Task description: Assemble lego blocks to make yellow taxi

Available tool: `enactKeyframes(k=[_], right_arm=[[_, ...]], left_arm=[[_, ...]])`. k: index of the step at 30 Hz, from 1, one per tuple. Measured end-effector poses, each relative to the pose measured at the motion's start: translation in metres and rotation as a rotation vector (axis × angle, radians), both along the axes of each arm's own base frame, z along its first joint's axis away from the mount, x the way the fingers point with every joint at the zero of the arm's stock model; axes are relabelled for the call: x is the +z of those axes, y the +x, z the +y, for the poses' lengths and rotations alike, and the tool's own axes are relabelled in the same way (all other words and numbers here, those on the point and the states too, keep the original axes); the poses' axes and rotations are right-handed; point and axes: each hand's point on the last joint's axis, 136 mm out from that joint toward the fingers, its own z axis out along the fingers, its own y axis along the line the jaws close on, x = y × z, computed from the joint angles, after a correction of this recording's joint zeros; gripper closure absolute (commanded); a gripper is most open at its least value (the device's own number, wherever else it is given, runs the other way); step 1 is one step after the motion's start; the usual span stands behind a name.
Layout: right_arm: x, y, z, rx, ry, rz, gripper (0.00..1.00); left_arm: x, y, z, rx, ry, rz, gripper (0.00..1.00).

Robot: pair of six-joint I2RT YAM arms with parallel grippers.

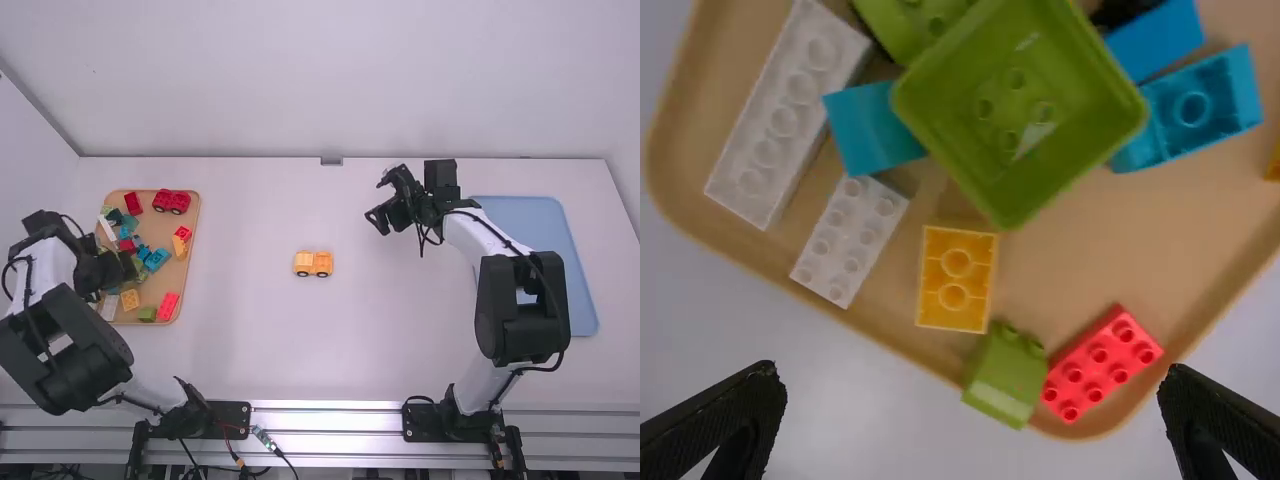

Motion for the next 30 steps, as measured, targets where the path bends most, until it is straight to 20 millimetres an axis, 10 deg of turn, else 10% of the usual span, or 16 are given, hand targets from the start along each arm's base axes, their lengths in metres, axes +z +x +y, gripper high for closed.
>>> enactKeyframes(k=[12,30], right_arm=[[-0.005,-0.017,0.040,0.072,-0.021,0.022,0.01],[-0.007,-0.017,0.038,0.062,-0.040,0.023,0.01]], left_arm=[[-0.021,0.015,0.006,-0.058,-0.122,-0.187,0.01],[-0.052,0.006,-0.009,-0.054,-0.122,-0.019,0.00]])
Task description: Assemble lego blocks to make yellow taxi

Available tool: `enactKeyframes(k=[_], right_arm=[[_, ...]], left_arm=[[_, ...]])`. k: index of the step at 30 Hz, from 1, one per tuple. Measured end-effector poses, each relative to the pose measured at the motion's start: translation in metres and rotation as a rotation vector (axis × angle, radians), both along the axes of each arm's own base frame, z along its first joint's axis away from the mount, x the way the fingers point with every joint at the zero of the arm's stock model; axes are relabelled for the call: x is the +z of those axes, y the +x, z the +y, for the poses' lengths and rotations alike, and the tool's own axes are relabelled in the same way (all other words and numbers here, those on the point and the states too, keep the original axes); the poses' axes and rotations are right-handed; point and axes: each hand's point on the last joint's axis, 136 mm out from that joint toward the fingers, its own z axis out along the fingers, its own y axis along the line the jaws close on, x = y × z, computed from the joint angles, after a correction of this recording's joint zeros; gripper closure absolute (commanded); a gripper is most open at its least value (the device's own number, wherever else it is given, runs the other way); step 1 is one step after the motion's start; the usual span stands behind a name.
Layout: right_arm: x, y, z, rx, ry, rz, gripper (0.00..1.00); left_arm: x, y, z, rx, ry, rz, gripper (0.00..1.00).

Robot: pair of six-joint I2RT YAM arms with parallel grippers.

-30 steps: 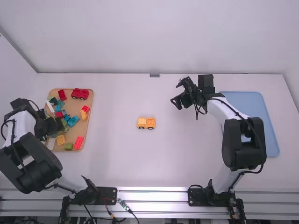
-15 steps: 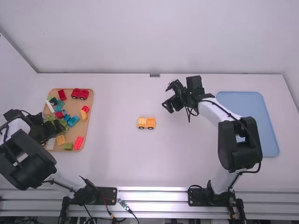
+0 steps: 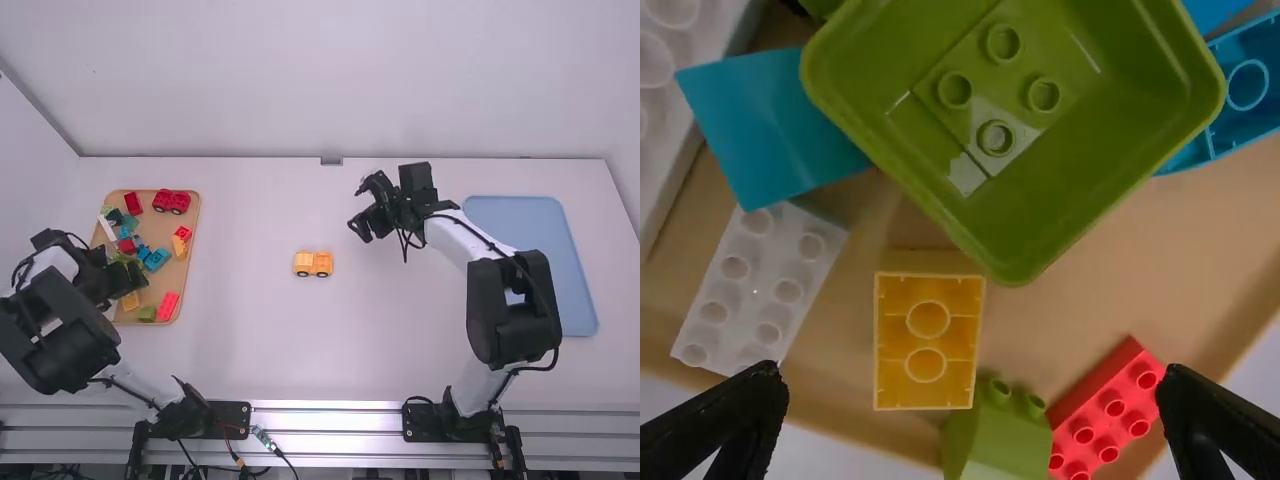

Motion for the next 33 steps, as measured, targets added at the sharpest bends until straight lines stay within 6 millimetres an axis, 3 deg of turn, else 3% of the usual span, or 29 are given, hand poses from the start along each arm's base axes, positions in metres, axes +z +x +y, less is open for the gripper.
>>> enactKeyframes(k=[9,17,33], right_arm=[[0.000,0.000,0.000,-0.002,0.001,0.002,0.01],[-0.002,-0.003,-0.001,0.001,-0.004,0.014,0.01],[-0.003,-0.004,-0.001,0.002,-0.008,0.019,0.01]], left_arm=[[-0.021,-0.013,-0.002,0.032,-0.007,0.115,0.02],[-0.023,-0.015,0.000,0.054,-0.003,0.123,0.25],[-0.032,-0.015,0.001,0.054,0.012,0.107,0.39]])
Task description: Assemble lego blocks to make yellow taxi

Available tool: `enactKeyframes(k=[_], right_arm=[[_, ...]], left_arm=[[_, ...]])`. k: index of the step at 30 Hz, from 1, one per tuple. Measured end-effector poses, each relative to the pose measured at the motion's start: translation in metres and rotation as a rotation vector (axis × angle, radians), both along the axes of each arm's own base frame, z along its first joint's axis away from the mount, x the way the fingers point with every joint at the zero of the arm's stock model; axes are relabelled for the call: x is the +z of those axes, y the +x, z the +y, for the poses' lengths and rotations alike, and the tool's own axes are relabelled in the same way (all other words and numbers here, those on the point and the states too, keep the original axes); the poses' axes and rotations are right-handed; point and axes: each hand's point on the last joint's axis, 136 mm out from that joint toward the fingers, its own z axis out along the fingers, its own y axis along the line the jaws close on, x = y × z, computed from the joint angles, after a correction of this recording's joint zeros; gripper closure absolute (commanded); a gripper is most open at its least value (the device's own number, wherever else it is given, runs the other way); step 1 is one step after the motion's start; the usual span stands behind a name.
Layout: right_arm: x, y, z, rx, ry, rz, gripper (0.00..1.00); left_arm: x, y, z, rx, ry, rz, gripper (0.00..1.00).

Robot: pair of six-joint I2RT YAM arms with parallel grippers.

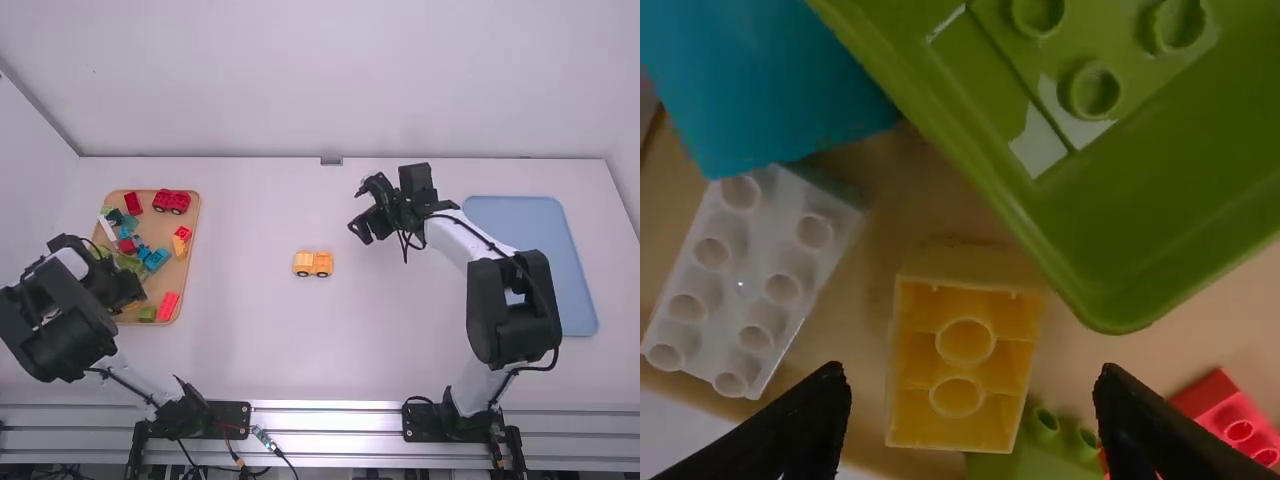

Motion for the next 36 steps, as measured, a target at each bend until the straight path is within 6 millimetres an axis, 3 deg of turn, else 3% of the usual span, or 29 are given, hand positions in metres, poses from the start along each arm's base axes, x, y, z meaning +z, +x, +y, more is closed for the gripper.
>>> enactKeyframes(k=[9,16,22,36], right_arm=[[0.000,0.000,0.000,-0.001,-0.001,0.000,0.01],[-0.002,-0.003,-0.001,0.011,-0.012,0.006,0.01],[-0.003,-0.004,-0.001,0.016,-0.016,0.007,0.01],[-0.003,-0.004,-0.001,0.019,-0.018,0.005,0.01]], left_arm=[[-0.002,-0.006,-0.002,-0.007,-0.004,0.024,0.48],[-0.001,0.002,0.006,-0.018,0.033,-0.004,0.52],[-0.001,-0.002,0.002,-0.025,0.017,0.012,0.70],[-0.002,0.001,0.005,-0.024,0.032,-0.001,0.72]])
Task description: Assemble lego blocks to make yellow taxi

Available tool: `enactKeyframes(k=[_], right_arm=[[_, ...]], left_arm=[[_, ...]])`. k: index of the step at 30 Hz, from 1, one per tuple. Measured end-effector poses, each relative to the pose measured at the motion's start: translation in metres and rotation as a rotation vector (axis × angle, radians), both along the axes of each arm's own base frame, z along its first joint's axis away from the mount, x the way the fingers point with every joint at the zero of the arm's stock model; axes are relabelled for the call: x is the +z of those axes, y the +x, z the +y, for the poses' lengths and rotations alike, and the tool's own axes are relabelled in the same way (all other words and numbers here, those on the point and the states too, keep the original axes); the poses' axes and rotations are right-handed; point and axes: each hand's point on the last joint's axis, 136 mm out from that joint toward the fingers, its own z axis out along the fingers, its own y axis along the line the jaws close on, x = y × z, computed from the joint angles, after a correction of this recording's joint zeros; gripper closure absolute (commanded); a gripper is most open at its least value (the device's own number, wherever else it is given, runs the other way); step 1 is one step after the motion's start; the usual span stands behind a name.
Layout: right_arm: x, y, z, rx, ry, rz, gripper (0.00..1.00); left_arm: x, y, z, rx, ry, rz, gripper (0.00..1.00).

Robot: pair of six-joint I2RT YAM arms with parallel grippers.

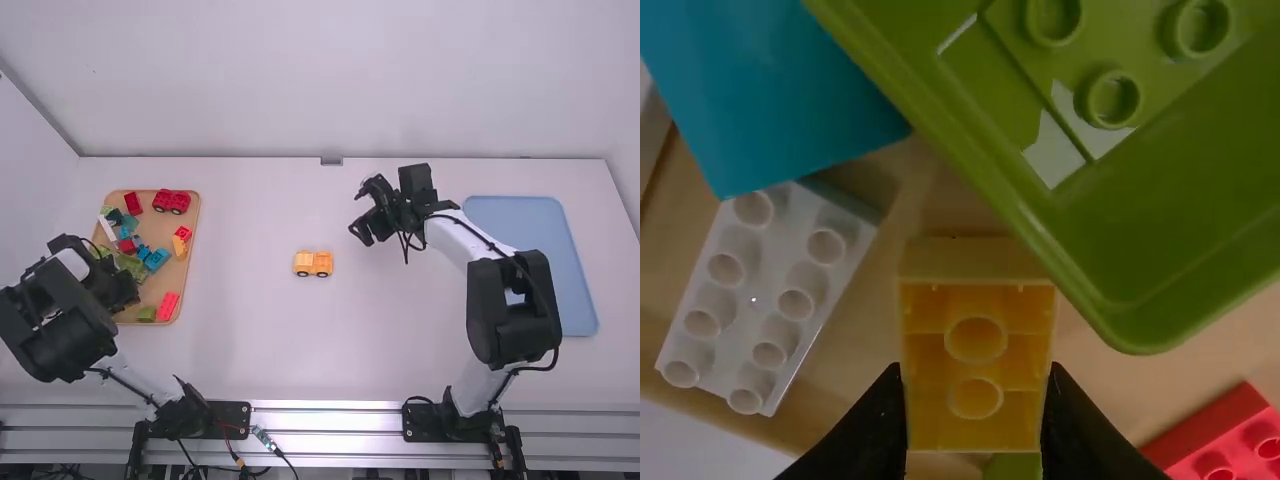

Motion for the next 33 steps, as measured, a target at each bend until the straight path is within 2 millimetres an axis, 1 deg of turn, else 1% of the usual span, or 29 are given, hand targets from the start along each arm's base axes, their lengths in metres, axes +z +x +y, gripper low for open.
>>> enactKeyframes(k=[2,4,7,9,10,12,14,20,22,24,26,27,29,31,32,33], right_arm=[[0.000,0.000,0.000,0.003,-0.001,-0.003,0.01],[0.000,0.000,0.000,0.007,-0.003,-0.005,0.01],[0.001,0.001,0.000,0.009,-0.003,-0.013,0.01],[0.001,0.001,0.000,0.008,-0.003,-0.012,0.01],[0.001,0.001,0.000,0.008,-0.003,-0.012,0.01],[0.002,0.002,0.001,0.011,-0.001,-0.020,0.01],[0.003,0.003,0.001,0.011,0.000,-0.026,0.01],[0.014,0.005,0.009,0.041,0.046,-0.059,0.01],[0.020,0.005,0.015,0.069,0.079,-0.073,0.01],[0.024,0.003,0.019,0.087,0.102,-0.077,0.01],[0.028,0.001,0.025,0.113,0.136,-0.081,0.01],[0.032,0.000,0.028,0.132,0.160,-0.083,0.01],[0.036,-0.003,0.033,0.157,0.190,-0.085,0.01],[0.043,-0.007,0.040,0.195,0.236,-0.091,0.01],[0.049,-0.010,0.045,0.228,0.275,-0.094,0.01],[0.052,-0.013,0.049,0.249,0.300,-0.095,0.01]], left_arm=[[0.000,-0.003,-0.003,0.000,-0.014,0.015,0.75],[0.003,-0.012,-0.012,0.002,-0.056,0.056,0.80],[0.011,-0.014,-0.015,0.003,-0.081,0.077,0.84],[0.028,-0.001,-0.013,-0.016,-0.092,0.048,0.87],[0.028,-0.001,-0.013,-0.016,-0.092,0.048,0.87],[0.041,0.013,-0.012,-0.043,-0.093,0.014,0.87],[0.045,0.018,-0.014,-0.058,-0.095,0.005,0.87],[0.056,0.048,-0.041,-0.142,-0.146,-0.064,0.87],[0.062,0.064,-0.057,-0.193,-0.171,-0.102,0.88],[0.066,0.075,-0.068,-0.229,-0.183,-0.124,0.88],[0.073,0.089,-0.084,-0.279,-0.201,-0.156,0.89],[0.078,0.100,-0.098,-0.333,-0.219,-0.185,0.88],[0.083,0.110,-0.115,-0.393,-0.243,-0.219,0.88],[0.090,0.122,-0.139,-0.479,-0.281,-0.262,0.87],[0.095,0.128,-0.154,-0.536,-0.304,-0.291,0.87],[0.097,0.133,-0.163,-0.571,-0.315,-0.311,0.87]])
